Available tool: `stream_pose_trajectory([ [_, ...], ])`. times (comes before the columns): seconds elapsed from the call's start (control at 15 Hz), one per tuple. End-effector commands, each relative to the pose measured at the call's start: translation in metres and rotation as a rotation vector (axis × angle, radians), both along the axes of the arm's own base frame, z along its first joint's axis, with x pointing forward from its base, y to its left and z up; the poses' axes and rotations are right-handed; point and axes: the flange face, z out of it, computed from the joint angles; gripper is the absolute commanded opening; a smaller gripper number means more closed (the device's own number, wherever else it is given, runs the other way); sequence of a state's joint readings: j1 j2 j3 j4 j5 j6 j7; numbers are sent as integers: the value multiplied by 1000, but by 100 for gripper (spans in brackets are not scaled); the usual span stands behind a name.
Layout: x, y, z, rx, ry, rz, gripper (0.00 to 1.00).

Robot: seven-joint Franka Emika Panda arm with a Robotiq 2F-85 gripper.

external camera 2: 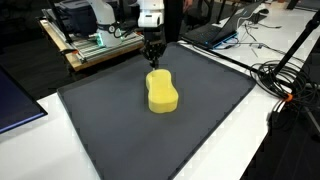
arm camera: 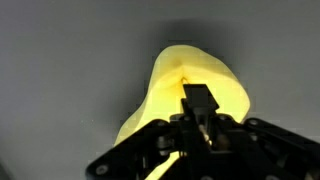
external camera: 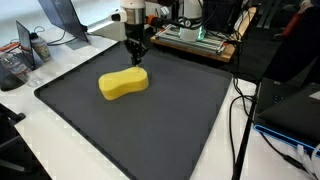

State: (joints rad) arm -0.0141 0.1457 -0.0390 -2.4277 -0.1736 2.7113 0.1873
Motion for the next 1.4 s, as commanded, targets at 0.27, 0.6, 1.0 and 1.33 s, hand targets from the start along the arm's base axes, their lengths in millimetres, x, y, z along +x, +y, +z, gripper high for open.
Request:
stream_pose_trajectory([
  [0.27,17,6,-33,-27,97,-19,3],
  [0.6,5,1,37,-50,62,22,3],
  [1.0,-32,-12,119,-70,151,51,3],
  [1.33,-54,1,164,-72,147,70,3],
])
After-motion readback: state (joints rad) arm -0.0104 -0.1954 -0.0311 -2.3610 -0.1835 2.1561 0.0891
